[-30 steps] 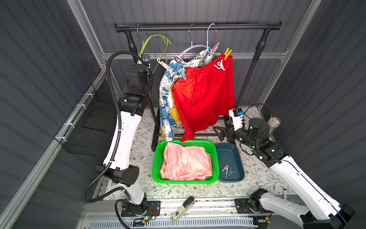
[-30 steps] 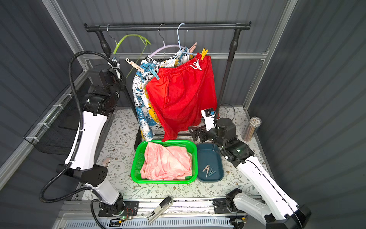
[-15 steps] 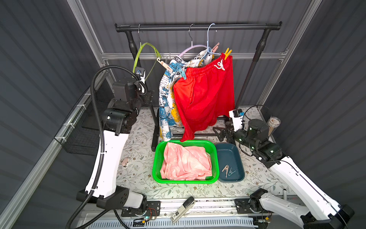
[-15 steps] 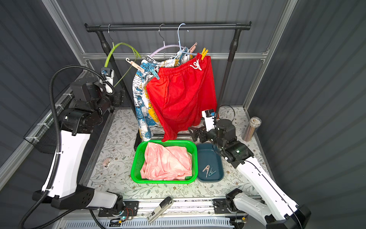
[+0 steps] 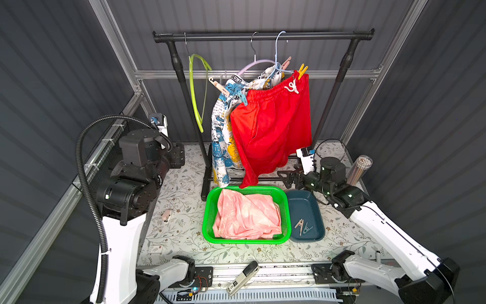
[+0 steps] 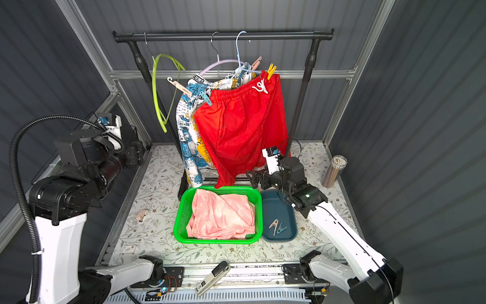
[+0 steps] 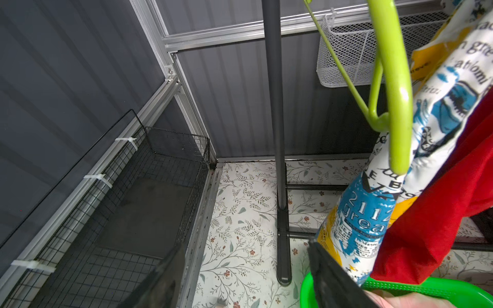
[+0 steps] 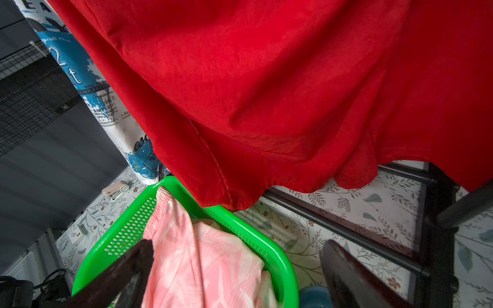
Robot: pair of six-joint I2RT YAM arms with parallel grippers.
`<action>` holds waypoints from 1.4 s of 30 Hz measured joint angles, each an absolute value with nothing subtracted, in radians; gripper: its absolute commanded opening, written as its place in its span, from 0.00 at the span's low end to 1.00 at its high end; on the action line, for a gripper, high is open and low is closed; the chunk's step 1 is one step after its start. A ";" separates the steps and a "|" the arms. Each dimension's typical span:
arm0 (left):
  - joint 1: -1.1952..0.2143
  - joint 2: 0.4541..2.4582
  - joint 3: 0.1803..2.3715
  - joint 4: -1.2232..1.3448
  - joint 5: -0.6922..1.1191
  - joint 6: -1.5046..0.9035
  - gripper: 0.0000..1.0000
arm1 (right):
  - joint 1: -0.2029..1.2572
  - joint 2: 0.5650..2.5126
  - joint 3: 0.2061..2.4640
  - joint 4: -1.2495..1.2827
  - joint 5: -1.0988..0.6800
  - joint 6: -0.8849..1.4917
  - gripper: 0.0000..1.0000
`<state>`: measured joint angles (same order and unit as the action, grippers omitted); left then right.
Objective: Remove the clothespins securing shorts to the hanger
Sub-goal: Place the hanger on the clothesline, then pick up the hanger from the clothesline.
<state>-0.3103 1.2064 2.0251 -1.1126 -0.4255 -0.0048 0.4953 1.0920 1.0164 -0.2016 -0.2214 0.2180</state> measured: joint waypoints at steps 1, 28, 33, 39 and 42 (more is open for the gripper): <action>-0.310 1.217 2.050 -1.127 -0.415 -0.012 0.67 | 0.495 1.093 1.016 -0.199 -0.224 0.220 0.99; -0.310 1.527 2.219 -0.709 0.225 -0.006 0.62 | 0.495 1.007 0.957 -0.208 -0.216 0.239 0.99; -0.310 1.616 2.203 -0.693 0.205 0.024 0.62 | 0.495 0.982 0.948 -0.211 -0.213 0.239 0.99; -0.310 1.618 2.192 -0.632 0.206 0.028 0.62 | 0.495 0.976 0.941 -0.212 -0.212 0.239 0.99; -0.310 1.618 2.192 -0.605 0.215 0.027 0.59 | 0.495 0.976 0.938 -0.212 -0.213 0.239 0.99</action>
<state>-0.3103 1.6180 2.1921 -0.6052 0.2150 0.0273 0.4953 0.9756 0.9382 -0.2123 -0.2127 0.2394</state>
